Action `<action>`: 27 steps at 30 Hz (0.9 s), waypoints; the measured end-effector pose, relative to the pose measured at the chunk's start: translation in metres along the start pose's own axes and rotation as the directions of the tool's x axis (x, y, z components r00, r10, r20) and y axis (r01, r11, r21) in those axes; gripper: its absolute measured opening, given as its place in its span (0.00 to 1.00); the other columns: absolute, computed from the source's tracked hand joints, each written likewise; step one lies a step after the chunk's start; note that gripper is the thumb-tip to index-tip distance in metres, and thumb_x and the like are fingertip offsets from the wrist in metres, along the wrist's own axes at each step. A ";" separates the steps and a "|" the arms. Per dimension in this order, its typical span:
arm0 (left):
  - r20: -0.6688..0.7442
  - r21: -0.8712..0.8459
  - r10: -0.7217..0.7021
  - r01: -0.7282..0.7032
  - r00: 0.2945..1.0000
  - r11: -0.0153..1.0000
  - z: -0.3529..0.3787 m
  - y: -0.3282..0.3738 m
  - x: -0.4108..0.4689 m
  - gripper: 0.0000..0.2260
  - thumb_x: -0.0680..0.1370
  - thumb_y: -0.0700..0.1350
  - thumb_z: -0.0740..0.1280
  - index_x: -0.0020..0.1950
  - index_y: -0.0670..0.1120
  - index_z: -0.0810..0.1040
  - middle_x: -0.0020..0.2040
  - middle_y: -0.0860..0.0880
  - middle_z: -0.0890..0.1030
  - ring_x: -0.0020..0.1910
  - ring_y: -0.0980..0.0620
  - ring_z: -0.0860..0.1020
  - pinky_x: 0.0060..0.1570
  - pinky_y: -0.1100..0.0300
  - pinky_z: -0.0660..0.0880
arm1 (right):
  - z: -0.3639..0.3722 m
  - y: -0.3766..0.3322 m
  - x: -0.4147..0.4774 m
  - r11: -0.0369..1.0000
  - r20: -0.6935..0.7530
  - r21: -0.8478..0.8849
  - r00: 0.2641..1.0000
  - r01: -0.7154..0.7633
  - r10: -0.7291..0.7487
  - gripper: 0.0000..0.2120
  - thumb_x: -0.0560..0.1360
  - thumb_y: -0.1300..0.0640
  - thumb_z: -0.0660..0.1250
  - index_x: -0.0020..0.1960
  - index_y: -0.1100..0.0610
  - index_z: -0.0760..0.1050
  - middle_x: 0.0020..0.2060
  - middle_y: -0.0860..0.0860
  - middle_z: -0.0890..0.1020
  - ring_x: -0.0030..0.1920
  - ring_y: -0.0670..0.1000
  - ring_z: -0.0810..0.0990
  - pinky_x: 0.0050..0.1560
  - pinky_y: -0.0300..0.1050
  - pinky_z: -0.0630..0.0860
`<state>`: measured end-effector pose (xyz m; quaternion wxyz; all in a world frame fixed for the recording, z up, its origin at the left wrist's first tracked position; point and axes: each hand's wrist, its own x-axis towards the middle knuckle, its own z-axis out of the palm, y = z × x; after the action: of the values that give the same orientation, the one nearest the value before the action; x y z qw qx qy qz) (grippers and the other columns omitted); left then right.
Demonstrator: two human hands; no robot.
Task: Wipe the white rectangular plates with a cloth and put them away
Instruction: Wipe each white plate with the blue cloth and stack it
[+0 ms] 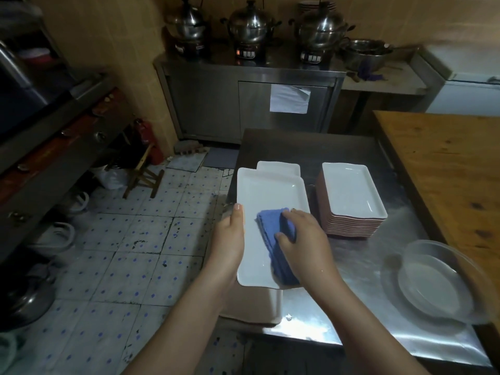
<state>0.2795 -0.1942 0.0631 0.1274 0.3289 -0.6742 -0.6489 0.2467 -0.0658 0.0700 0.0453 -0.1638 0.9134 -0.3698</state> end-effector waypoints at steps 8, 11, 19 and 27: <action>0.015 0.022 -0.127 0.126 0.992 0.992 -0.022 -0.035 0.022 0.20 0.81 0.56 0.54 0.38 0.48 0.78 0.36 0.49 0.82 0.37 0.48 0.81 0.39 0.58 0.77 | 0.014 -0.003 0.016 0.927 0.212 0.245 0.949 -0.283 0.234 0.02 0.74 0.56 0.70 0.44 0.54 0.77 0.42 0.48 0.82 0.41 0.45 0.79 0.37 0.36 0.71; 0.028 0.059 -0.205 0.203 0.978 0.977 -0.033 -0.057 0.033 0.19 0.81 0.56 0.55 0.39 0.49 0.78 0.37 0.49 0.82 0.38 0.48 0.81 0.39 0.58 0.77 | 0.020 0.009 0.022 0.747 0.333 0.507 0.897 -0.430 0.290 0.06 0.77 0.59 0.66 0.53 0.56 0.77 0.49 0.52 0.82 0.51 0.53 0.80 0.50 0.50 0.78; 0.141 0.282 -0.271 0.224 0.952 0.933 -0.046 -0.115 0.042 0.21 0.82 0.54 0.51 0.54 0.43 0.79 0.49 0.44 0.82 0.49 0.44 0.80 0.55 0.48 0.76 | 0.052 0.042 0.025 0.570 0.342 0.575 0.805 -0.587 0.484 0.11 0.77 0.61 0.65 0.58 0.64 0.74 0.51 0.60 0.81 0.51 0.58 0.81 0.50 0.50 0.77; 0.081 0.478 -0.197 0.135 0.977 0.868 -0.036 -0.135 0.051 0.15 0.82 0.52 0.50 0.49 0.42 0.69 0.41 0.47 0.74 0.40 0.49 0.73 0.34 0.59 0.66 | 0.070 0.052 0.019 0.500 0.316 0.622 0.778 -0.602 0.544 0.12 0.77 0.63 0.65 0.59 0.67 0.74 0.51 0.62 0.81 0.51 0.58 0.80 0.49 0.49 0.77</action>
<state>0.3000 -0.2455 -0.0753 -0.0557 0.3647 -0.7869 -0.4947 0.2296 -0.0838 -0.0158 0.2587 0.1633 0.7041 -0.6408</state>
